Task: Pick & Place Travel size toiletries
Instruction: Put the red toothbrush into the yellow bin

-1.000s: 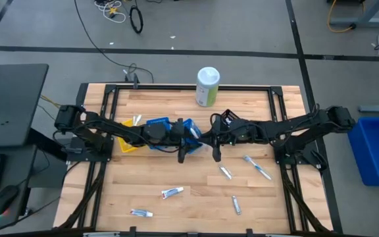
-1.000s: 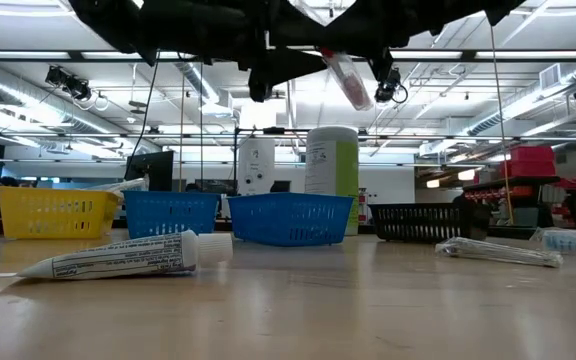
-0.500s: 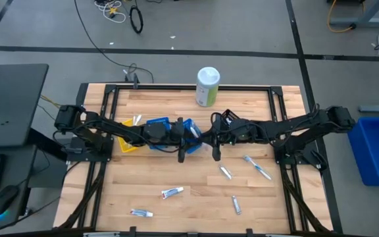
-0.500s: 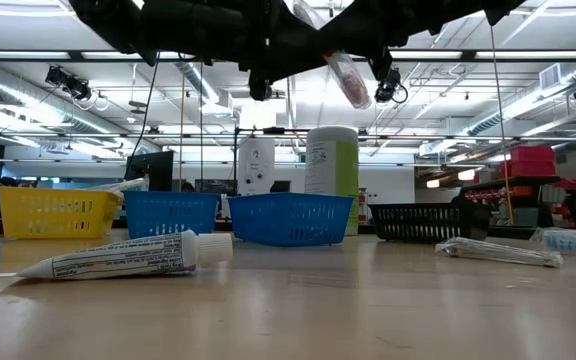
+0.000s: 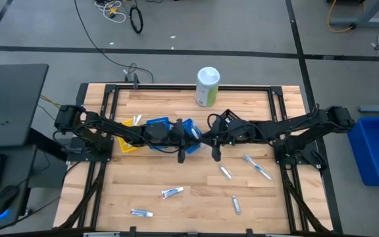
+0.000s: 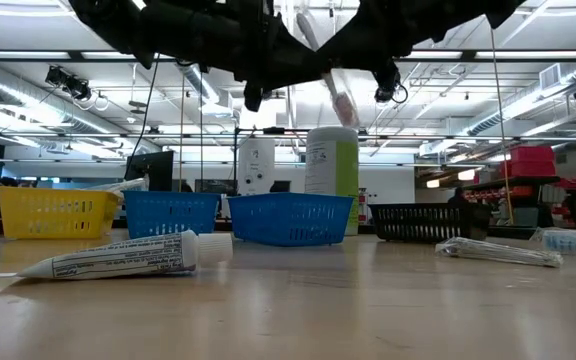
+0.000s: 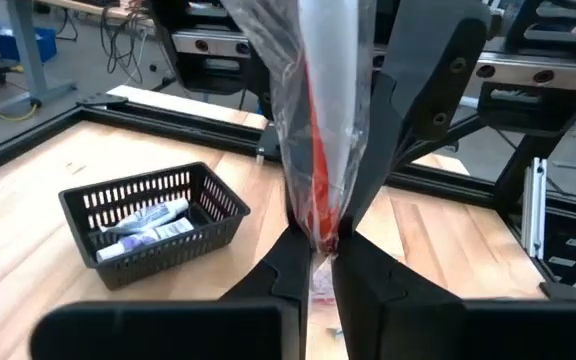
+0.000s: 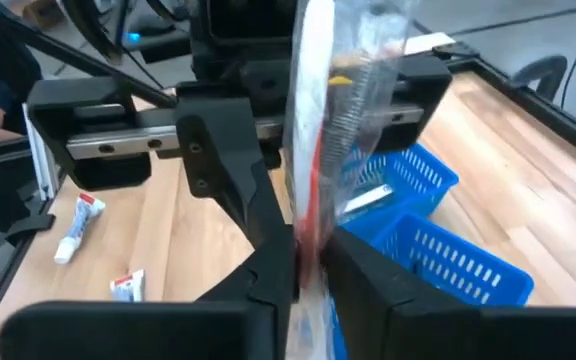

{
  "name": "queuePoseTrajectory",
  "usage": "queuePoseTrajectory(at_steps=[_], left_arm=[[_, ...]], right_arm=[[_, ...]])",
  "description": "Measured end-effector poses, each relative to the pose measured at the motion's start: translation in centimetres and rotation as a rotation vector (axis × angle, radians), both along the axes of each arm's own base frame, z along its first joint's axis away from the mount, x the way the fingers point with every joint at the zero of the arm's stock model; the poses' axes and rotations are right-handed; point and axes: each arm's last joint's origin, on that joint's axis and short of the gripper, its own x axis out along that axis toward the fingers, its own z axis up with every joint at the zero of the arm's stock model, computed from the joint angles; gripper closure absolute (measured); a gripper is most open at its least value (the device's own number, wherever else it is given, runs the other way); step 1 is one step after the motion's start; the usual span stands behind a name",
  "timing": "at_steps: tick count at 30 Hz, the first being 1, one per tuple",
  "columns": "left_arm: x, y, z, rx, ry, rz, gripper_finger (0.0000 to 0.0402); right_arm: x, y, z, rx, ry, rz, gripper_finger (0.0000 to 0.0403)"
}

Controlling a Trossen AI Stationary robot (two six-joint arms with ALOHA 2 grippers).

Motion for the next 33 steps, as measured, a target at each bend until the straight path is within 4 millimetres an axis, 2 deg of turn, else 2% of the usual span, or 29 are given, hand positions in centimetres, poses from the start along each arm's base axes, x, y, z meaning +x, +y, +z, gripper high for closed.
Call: queuePoseTrajectory(at_steps=[4,8,12,19,22,26,30,33], left_arm=[[-0.3,0.1,-0.2,0.002,0.049,0.005,0.0371],[-1.9,0.3,1.1,-0.01,0.135,0.062,0.0372],[-5.3,0.8,3.0,-0.051,0.257,0.169,0.0365],[-13.3,1.5,5.2,-0.198,0.481,0.357,0.0373],[-16.6,1.8,5.1,-0.279,0.588,0.47,0.037],[-19.8,2.0,4.3,-0.364,0.746,0.637,0.0367],[-21.4,2.2,3.4,-0.387,0.891,0.788,0.0371],[-21.2,2.2,2.5,-0.423,0.885,0.832,0.0368]], right_arm=[[-0.2,0.0,-0.5,-0.007,0.053,-0.004,0.0301],[-0.3,-0.2,-0.6,-0.025,0.064,-0.041,0.0277],[-0.3,-0.2,-0.6,-0.024,0.066,-0.041,0.0261],[-0.3,-0.2,-0.6,-0.027,0.071,-0.04,0.0249],[-0.3,-0.2,-0.7,-0.033,0.075,-0.037,0.0251],[-0.3,-0.2,-0.7,-0.033,0.079,-0.037,0.026],[-0.3,-0.2,-0.7,-0.033,0.081,-0.037,0.0268],[-0.3,-0.2,-0.7,-0.033,0.081,-0.037,0.0274]])
